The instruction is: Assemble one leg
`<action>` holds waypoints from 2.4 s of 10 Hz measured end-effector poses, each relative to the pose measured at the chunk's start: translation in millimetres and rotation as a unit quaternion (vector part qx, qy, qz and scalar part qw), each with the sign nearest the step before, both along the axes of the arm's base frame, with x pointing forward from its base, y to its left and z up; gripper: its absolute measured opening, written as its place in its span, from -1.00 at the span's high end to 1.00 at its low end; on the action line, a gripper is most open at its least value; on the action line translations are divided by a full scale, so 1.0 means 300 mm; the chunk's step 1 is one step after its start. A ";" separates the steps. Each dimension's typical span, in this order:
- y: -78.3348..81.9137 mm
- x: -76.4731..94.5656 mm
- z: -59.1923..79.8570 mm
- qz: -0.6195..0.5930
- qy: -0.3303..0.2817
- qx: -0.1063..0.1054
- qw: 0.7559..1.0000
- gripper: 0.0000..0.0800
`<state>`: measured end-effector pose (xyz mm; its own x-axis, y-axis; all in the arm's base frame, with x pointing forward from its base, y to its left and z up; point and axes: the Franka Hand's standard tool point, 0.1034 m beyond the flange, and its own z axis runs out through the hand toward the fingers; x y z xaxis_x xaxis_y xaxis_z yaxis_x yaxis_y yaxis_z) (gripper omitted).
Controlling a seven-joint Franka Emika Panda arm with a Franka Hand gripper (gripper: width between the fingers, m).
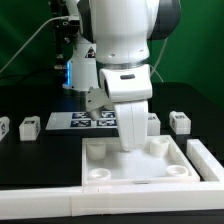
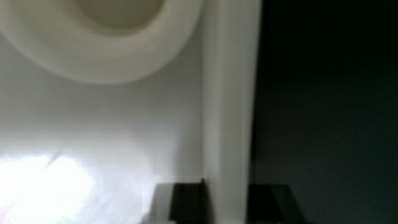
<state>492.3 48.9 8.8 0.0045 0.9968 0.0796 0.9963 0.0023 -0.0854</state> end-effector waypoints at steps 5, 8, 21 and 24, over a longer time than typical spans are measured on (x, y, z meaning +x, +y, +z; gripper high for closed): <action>0.077 0.014 -0.011 -0.018 0.002 0.002 1.000 0.81; 0.080 0.010 -0.011 -0.026 0.002 -0.004 1.000 0.81; 0.077 0.018 -0.005 -0.027 -0.001 -0.003 1.000 -0.62; 0.074 0.030 0.032 -0.034 -0.013 -0.005 0.999 -0.62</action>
Offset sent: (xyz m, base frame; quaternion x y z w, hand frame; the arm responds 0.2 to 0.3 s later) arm 0.0142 0.0217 -0.0041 -0.0086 0.0061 0.0224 0.9997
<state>501.3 71.2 18.6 0.0698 0.9951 0.0705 0.9961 -0.0658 -0.0585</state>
